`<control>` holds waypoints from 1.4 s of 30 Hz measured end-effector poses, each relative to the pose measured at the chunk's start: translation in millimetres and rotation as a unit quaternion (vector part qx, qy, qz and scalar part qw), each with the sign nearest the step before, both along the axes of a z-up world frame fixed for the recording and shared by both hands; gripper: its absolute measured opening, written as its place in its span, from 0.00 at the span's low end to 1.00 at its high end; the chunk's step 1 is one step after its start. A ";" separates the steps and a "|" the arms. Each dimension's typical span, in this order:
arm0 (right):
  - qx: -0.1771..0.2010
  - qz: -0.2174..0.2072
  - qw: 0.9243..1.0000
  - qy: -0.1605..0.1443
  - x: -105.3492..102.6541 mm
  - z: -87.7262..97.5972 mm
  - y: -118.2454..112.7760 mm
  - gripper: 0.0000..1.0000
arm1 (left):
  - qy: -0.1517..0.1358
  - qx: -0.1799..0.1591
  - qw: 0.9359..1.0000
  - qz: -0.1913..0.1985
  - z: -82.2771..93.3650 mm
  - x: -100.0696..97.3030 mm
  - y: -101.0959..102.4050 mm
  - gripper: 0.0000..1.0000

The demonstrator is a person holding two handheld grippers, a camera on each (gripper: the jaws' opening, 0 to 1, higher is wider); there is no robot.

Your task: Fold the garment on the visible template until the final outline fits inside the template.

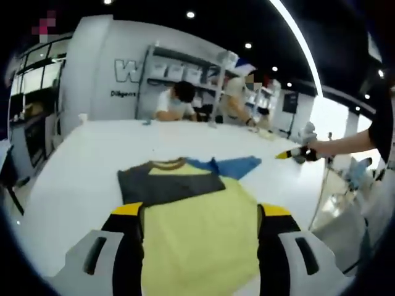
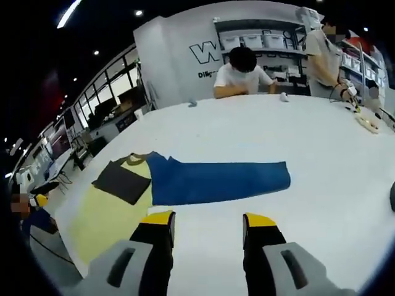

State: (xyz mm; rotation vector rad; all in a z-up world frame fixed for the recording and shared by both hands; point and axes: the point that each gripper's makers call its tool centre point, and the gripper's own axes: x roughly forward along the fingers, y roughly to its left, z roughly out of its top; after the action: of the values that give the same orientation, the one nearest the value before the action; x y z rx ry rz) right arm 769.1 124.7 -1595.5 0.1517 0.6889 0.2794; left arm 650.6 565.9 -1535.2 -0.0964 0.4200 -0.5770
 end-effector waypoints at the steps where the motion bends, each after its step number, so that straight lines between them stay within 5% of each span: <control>1: 0.015 -0.011 1.000 0.004 7.1 -2.3 -1.9 0.37 | 0.005 0.000 1.000 0.005 -1.5 -0.5 4.0 0.68; 3: 0.025 -0.024 0.999 -0.003 20.7 -4.6 -7.2 0.38 | 0.002 0.003 1.000 0.007 -1.3 -1.5 7.8 0.67; 6: 0.015 -0.037 0.999 0.006 37.9 -14.6 -13.7 0.37 | -0.024 0.066 0.998 -0.004 1.0 -3.1 14.1 0.65; 11: -0.036 -0.055 0.997 0.049 50.5 -44.7 -38.0 0.35 | -0.010 0.024 0.999 0.025 8.4 -7.4 22.8 0.65; 15: -0.004 -0.093 0.994 0.055 60.6 -58.5 -50.9 0.32 | -0.002 0.024 0.999 0.044 7.3 -9.5 34.2 0.64; 17: -0.036 -0.097 0.992 0.071 60.0 -69.4 -64.1 0.30 | 0.008 0.002 0.998 0.063 3.1 -9.9 41.6 0.62; 21: -0.021 -0.107 0.991 0.071 67.0 -81.1 -71.0 0.29 | 0.024 0.014 0.997 0.077 -9.1 -11.7 57.1 0.62; 33: 0.019 -0.173 0.984 0.036 94.3 -76.3 -76.7 0.17 | 0.014 0.029 0.995 0.093 -2.3 4.3 64.7 0.58; 37: 0.032 -0.216 0.976 0.022 98.7 -76.3 -77.0 0.03 | 0.011 0.024 0.994 0.109 2.8 7.1 62.2 0.54; 39: 0.061 -0.264 0.962 0.027 94.4 -81.4 -83.0 0.00 | 0.015 0.022 0.993 0.113 0.8 6.0 63.6 0.53; 42: 0.069 -0.268 0.961 0.019 94.5 -82.6 -85.1 0.00 | 0.018 0.020 0.993 0.115 -0.2 3.3 62.1 0.51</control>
State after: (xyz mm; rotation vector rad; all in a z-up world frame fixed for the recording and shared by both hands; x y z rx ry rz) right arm 863.6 39.5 -1678.2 0.4682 0.6416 -0.1983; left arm 653.9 628.0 -1535.4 -0.1155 0.4483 -0.3408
